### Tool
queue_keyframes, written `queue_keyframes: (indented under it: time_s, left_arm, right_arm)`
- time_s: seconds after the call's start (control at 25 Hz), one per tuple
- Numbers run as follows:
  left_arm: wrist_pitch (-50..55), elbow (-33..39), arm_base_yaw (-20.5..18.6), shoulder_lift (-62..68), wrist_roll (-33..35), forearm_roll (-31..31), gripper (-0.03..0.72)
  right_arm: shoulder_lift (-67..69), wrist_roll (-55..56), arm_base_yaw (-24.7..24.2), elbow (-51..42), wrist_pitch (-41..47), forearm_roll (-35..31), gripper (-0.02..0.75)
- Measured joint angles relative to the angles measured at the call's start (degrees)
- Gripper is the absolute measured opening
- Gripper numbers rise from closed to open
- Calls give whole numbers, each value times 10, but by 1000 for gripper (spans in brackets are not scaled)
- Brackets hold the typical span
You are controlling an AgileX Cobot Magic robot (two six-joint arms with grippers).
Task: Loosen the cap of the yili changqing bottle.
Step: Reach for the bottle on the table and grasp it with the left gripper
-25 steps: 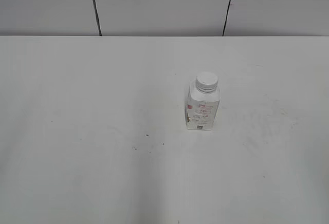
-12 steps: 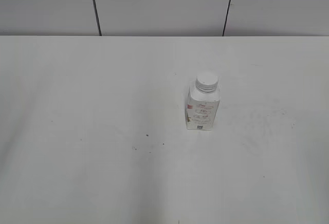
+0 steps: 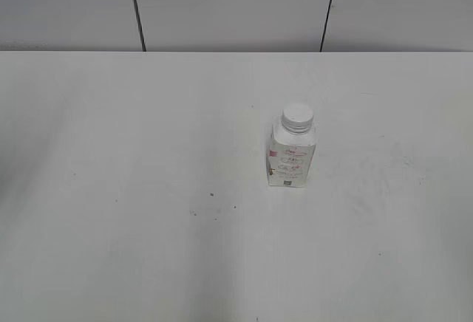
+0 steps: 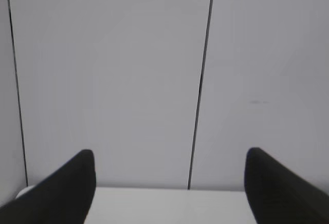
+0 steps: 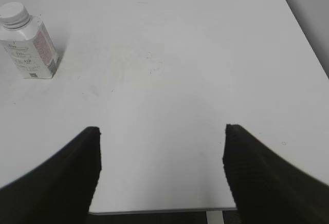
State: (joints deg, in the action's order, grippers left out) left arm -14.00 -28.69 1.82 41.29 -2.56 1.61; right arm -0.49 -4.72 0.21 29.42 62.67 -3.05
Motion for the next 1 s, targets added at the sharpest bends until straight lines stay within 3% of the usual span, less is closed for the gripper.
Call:
queue_keyframes:
  time_s: [0.6, 1.0]
  left_arm:
    - [-197, 0, 0, 254, 0, 5, 544]
    - [-286, 0, 0, 349, 0, 16, 531]
  right_arm:
    - [0, 0, 0, 0, 0, 0, 584]
    - [0, 0, 0, 0, 0, 0, 584]
